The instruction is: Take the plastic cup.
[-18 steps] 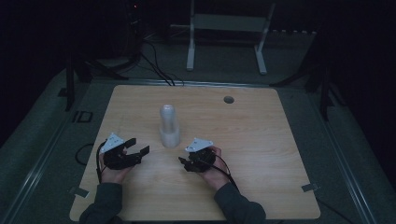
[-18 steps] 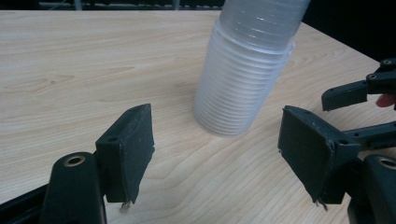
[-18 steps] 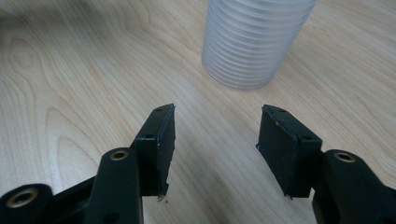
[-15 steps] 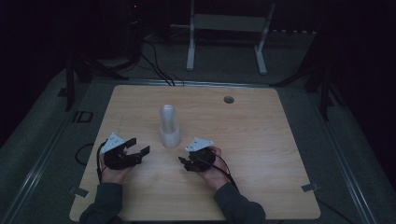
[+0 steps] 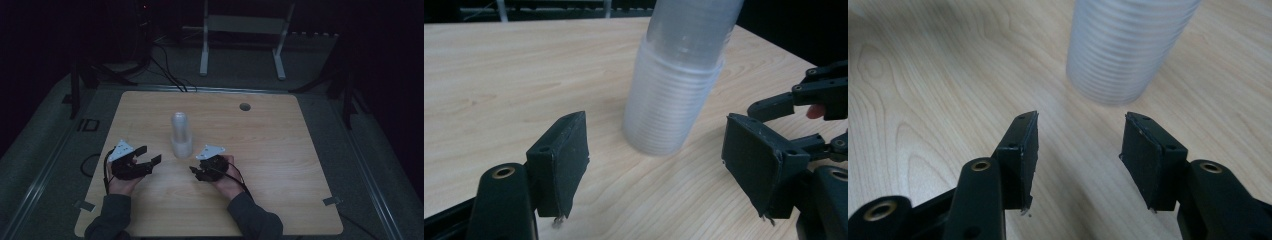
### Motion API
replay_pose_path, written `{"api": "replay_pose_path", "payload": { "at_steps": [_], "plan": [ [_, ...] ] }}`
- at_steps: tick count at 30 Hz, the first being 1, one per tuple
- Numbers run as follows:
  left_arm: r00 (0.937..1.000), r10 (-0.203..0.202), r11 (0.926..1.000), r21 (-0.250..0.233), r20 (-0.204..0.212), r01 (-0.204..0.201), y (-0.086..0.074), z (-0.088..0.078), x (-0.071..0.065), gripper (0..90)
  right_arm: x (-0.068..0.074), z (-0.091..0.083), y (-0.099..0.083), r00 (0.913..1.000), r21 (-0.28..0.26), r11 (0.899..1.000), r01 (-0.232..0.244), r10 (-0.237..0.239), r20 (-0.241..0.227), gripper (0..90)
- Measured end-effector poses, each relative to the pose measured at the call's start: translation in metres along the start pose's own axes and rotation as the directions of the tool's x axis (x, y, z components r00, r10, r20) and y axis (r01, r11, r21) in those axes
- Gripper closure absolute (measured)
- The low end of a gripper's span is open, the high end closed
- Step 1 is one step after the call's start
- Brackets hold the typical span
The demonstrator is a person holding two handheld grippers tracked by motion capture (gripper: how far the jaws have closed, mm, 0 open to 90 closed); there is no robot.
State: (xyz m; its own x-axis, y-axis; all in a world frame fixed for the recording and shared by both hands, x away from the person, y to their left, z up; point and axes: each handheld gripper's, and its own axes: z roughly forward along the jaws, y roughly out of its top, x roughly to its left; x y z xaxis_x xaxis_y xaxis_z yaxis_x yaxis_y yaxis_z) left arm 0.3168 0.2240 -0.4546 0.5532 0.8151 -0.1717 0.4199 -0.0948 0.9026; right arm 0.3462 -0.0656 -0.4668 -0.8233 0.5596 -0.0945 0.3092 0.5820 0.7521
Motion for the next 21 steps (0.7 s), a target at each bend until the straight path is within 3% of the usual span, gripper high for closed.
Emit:
{"api": "replay_pose_path", "payload": {
  "at_steps": [21],
  "plan": [
    [0.9955,0.093,0.9955,-0.016,0.015,-0.093,0.046,0.005,-0.007,27.1,-0.013,-0.002,0.017,0.9993,-0.067,0.997,-0.037,0.036,-0.008,47.0]
  ]
}}
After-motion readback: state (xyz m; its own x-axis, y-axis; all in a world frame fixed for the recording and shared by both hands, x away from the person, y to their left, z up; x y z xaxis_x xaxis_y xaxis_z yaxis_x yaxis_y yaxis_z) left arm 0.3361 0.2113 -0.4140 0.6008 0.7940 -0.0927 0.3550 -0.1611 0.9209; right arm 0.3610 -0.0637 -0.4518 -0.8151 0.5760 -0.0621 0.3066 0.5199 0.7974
